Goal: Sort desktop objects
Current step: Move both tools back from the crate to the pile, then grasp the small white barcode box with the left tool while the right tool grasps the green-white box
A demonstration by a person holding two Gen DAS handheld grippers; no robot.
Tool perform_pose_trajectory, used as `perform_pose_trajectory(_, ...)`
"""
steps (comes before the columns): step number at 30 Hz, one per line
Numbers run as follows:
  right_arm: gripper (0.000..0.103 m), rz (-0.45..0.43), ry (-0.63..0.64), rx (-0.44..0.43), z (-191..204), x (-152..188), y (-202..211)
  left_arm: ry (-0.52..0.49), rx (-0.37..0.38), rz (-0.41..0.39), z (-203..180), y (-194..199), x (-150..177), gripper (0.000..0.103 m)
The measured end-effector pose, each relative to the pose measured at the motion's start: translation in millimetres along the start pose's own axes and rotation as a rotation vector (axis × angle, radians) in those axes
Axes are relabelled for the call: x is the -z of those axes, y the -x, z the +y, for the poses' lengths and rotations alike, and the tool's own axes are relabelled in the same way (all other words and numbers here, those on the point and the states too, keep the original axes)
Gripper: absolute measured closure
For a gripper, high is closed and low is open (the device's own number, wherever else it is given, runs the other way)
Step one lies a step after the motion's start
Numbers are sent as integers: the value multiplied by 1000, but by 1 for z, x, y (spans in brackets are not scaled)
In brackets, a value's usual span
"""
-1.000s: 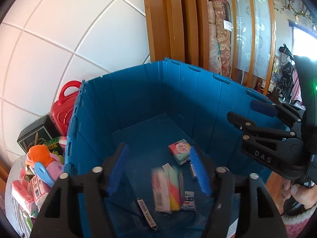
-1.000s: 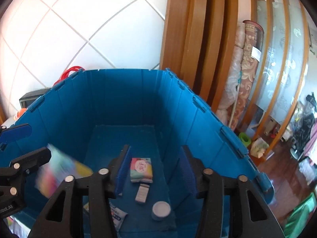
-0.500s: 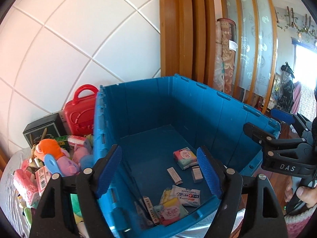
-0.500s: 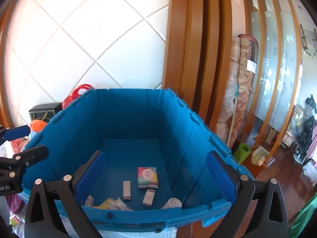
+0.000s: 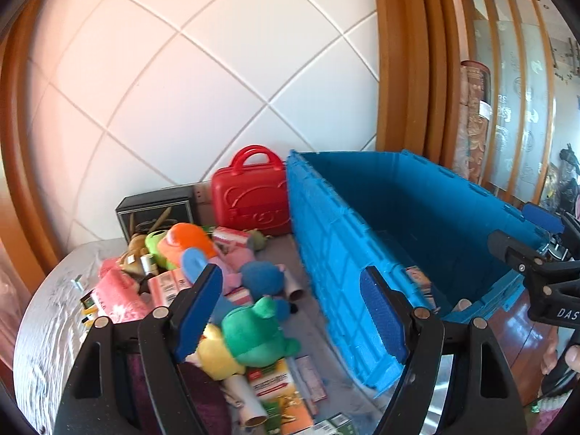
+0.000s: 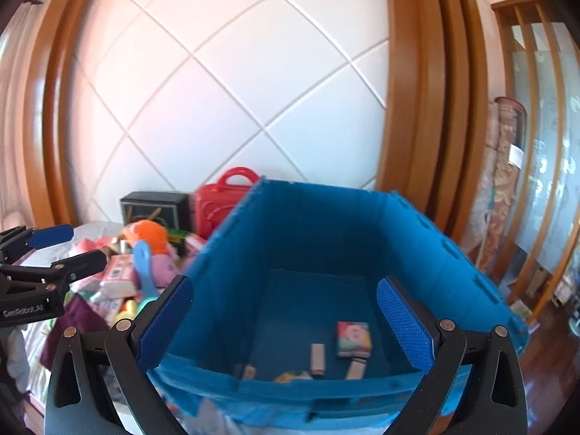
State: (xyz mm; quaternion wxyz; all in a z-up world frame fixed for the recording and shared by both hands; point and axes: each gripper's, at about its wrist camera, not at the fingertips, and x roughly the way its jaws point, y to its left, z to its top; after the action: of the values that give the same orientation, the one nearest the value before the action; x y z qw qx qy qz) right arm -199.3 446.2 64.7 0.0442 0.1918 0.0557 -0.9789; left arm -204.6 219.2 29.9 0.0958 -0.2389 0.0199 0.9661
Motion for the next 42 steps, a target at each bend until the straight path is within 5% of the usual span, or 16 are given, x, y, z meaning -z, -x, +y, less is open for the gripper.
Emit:
perform_pose_trajectory(8, 0, 35, 20, -108, 96, 2, -3, 68, -166, 95, 128, 28, 54, 25)
perform_pose_trajectory(19, 0, 172, 51, -172, 177, 53, -8, 218, -351, 359, 284, 18, 172, 25)
perform_pose_trajectory(25, 0, 330, -10, -129, 181, 97, -30, 258, -332, 472, 315, -6, 222, 25)
perform_pose_trajectory(37, 0, 585, -115, -10, 173, 182, -67, 226, -233, 531, 309, -85, 258, 26)
perform_pose_trajectory(39, 0, 608, -120, 0, 172, 193, -69, 240, -217, 534, 313, -90, 264, 38)
perform_pose_trajectory(41, 0, 634, -127, 4, 171, 203, -71, 248, -215, 549, 316, -93, 271, 67)
perform_pose_trajectory(42, 0, 646, -132, 6, 170, 208, -72, 249, -214, 560, 318, -94, 274, 73)
